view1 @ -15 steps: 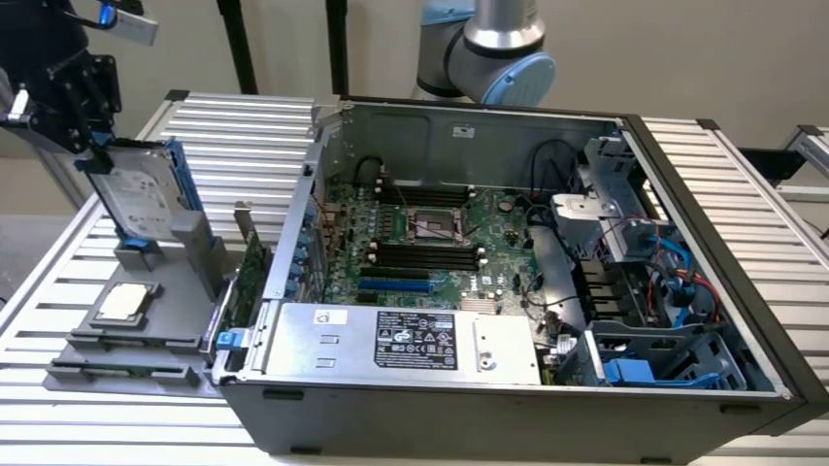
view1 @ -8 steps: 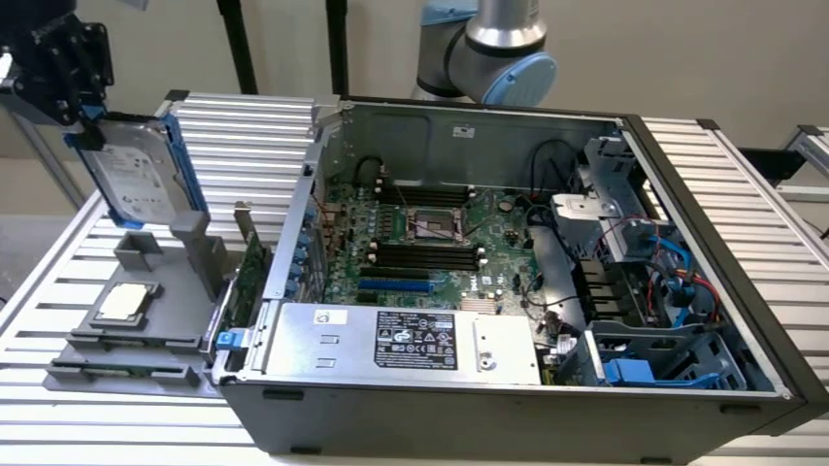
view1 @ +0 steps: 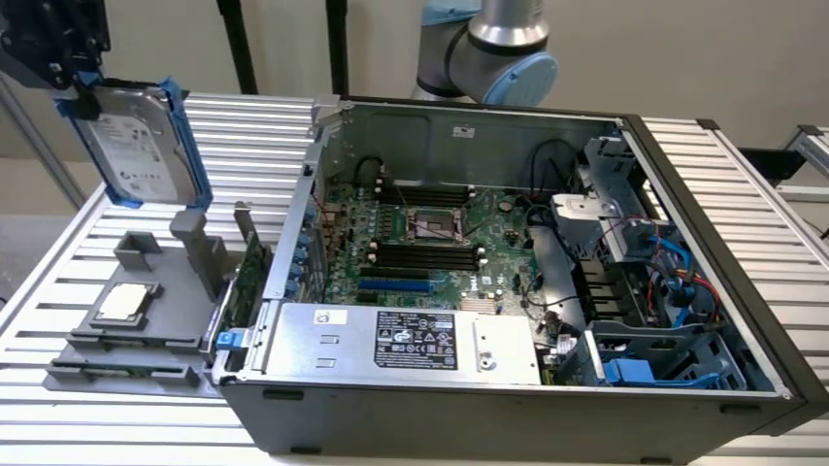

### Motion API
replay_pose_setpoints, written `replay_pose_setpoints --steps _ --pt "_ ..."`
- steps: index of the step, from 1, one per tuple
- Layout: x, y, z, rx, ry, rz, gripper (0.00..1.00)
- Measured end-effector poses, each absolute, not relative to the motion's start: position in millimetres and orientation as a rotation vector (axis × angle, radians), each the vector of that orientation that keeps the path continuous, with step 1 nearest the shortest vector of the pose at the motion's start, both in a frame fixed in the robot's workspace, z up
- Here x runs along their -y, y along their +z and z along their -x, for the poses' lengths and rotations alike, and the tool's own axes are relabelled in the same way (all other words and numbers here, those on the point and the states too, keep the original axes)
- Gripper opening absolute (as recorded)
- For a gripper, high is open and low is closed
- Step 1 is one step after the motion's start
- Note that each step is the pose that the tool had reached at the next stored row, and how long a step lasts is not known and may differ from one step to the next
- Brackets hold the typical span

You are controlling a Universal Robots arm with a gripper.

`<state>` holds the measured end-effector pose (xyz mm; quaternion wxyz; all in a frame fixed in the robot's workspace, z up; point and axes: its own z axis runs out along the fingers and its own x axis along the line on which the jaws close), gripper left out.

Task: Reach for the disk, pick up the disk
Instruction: 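Pick up the disk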

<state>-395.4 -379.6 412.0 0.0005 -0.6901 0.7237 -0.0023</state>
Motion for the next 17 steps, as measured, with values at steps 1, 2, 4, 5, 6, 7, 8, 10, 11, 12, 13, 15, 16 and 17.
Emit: replay_pose_setpoints --steps 1,2,4,5,6,7,8,10,11,12,13,15,16,17 --pt "379.5 416.6 393.2 -2.272 -0.007 2.168 0.33" --pt "379.5 421.0 391.0 -2.271 -0.007 2.169 0.33" --pt "379.6 430.4 385.4 -2.268 -0.004 2.171 0.33" --pt "379.6 435.0 382.2 -2.266 -0.003 2.171 0.33" --pt "379.6 439.5 379.0 -2.264 -0.001 2.172 0.33" --pt "379.6 443.9 375.8 -2.263 0.001 2.172 0.33" --pt "379.6 448.4 372.4 -2.262 0.002 2.173 0.33" --pt "379.7 457.6 365.1 -2.259 0.006 2.174 0.33" --pt "379.7 462.1 361.3 -2.258 0.008 2.174 0.33" --pt "379.8 466.6 357.4 -2.257 0.010 2.175 0.33" --pt "379.9 471.1 353.4 -2.255 0.012 2.175 0.33" --pt "380.0 480.4 344.9 -2.253 0.016 2.176 0.33" --pt "380.1 484.7 340.3 -2.252 0.018 2.176 0.33" --pt "380.3 488.4 335.8 -2.251 0.019 2.176 0.33"
